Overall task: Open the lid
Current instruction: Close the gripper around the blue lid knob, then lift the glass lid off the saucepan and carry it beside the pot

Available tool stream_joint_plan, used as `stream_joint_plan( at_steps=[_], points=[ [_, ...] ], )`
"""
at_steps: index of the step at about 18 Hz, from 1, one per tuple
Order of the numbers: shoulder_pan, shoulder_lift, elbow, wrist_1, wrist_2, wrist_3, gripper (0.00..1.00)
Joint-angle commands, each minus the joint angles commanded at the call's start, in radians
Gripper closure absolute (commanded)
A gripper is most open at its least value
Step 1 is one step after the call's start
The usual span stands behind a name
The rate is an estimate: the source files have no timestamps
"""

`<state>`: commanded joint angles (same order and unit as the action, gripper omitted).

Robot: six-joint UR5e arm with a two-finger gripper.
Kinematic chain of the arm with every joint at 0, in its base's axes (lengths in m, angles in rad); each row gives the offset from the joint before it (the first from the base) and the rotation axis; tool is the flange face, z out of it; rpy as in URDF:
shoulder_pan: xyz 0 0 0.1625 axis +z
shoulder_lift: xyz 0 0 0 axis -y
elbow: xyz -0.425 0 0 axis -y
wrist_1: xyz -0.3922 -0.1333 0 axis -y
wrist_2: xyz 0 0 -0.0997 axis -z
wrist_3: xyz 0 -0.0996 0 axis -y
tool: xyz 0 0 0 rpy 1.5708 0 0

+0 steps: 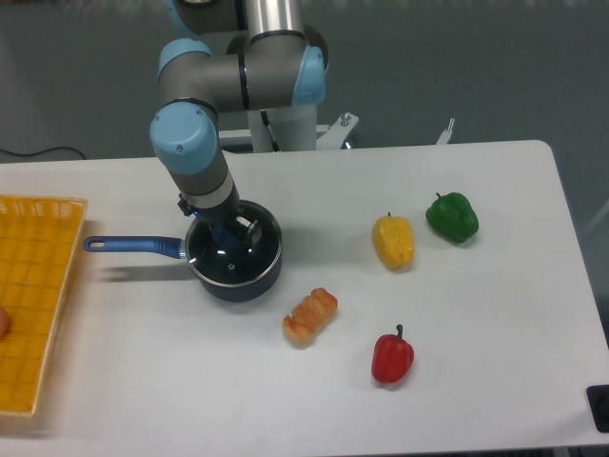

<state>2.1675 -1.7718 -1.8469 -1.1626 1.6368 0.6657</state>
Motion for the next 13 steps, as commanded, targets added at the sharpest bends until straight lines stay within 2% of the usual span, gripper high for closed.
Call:
stream_joint_plan(
  at_steps=[5, 13],
  points=[
    [0.006, 0.003, 0.048, -0.055, -0.002, 0.000, 0.56],
    [0.035, 0.003, 0.095, -0.057, -0.003, 0.005, 0.56]
  ],
)
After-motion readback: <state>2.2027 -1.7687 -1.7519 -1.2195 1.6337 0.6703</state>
